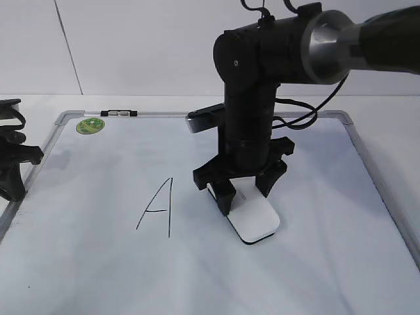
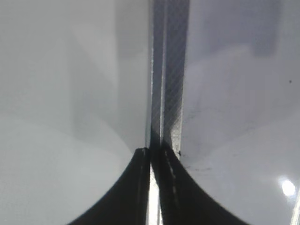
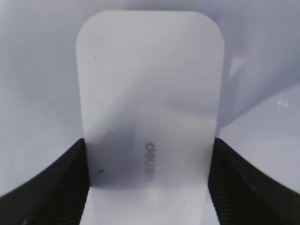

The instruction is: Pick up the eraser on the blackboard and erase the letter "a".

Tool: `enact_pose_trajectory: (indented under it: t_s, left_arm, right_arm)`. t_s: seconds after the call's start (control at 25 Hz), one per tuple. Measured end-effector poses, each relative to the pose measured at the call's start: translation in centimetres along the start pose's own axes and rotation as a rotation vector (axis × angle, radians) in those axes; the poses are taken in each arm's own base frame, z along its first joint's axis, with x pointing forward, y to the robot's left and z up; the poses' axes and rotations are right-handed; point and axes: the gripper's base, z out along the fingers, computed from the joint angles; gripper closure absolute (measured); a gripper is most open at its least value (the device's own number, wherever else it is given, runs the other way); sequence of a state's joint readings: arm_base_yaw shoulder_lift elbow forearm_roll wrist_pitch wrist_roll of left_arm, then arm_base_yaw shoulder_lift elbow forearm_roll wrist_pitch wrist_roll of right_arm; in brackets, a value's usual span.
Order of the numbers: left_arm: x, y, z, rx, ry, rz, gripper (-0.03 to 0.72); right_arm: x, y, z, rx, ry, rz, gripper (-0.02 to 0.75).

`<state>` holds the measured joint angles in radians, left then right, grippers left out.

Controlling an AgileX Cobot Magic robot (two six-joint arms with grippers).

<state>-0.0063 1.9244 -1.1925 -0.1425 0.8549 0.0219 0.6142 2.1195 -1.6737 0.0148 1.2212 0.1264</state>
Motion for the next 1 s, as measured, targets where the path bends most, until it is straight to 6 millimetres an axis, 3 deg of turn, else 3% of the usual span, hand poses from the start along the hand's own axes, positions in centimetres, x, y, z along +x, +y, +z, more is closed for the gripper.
enact_pose_trajectory:
  t_s: [0.12, 0.32, 0.52, 0.72, 1.0]
  left_arm:
    - [0.0, 0.0, 0.0, 0.000, 0.000, 0.000, 0.659]
    - [0.0, 0.0, 0.0, 0.000, 0.000, 0.000, 0.659]
    - [0.0, 0.0, 0.0, 0.000, 0.000, 0.000, 0.659]
    - [0.0, 0.0, 0.0, 0.000, 0.000, 0.000, 0.659]
    - [0.0, 0.0, 0.0, 0.000, -0.002, 0.000, 0.659]
  right_arm:
    - [0.2, -0.6, -1.4, 0.032, -0.035, -0.003, 0.173]
    - [1.9, -1.5, -8.1, 0.085, -0.211, 0.019, 0.173]
    - [3.7, -2.9, -12.5, 0.135, -0.324, 0.081, 0.173]
    - [5.2, -5.5, -15.4, 0.144, -0.391, 0.172, 0.173]
    - [7.0, -9.9, -17.7, 0.169, -0.441, 0.306, 0.173]
